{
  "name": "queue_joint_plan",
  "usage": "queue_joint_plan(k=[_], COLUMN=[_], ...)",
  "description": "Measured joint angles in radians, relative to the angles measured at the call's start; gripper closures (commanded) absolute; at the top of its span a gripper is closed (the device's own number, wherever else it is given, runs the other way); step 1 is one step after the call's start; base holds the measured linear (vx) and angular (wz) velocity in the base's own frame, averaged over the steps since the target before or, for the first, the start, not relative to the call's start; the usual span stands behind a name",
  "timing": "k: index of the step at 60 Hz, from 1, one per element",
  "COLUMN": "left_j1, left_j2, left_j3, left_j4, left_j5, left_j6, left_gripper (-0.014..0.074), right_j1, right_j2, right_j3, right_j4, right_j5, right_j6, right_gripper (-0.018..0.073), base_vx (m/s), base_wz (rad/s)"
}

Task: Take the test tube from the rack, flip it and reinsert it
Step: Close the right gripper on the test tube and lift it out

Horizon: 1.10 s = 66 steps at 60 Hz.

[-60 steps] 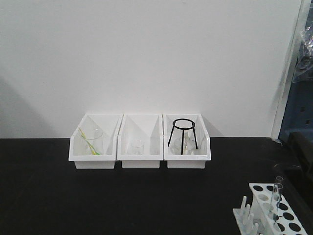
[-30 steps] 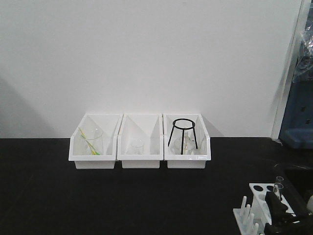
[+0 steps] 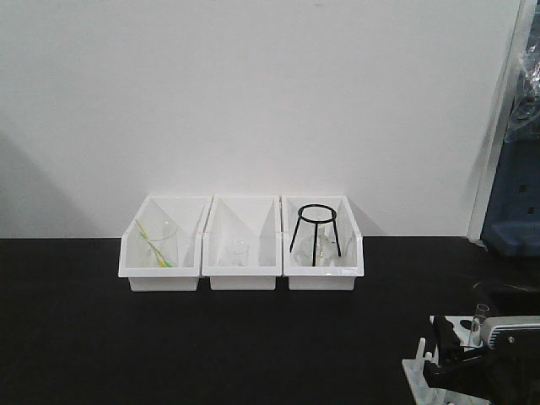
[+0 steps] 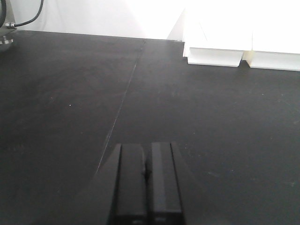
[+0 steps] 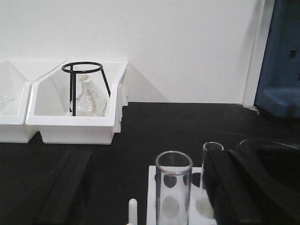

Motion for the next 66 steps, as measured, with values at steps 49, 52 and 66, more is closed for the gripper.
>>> queue_joint_plan(k=[49,52,66], left_j1=[0.0,0.0,0.0], left_j2=[0.0,0.0,0.0], left_j3=[0.0,0.0,0.0], left_j4=[0.0,0.0,0.0], left_j5=[0.0,0.0,0.0], left_j6=[0.0,0.0,0.0], left_gripper=[0.0603,0.0603,0.0603], right_j1=[0.0,0.0,0.0], right_j2=[0.088,0.088,0.013], right_j3=[-0.022,-0.022,-0.022], right_j4=[0.048,0.048,0.048], right_j5=[-0.043,-0.043,0.025], right_j6=[-0.008,-0.009,-0.046], right_gripper=[0.0572,0.0572,0.0571], base_vx=[0.0,0.0,0.0], base_wz=[0.0,0.0,0.0])
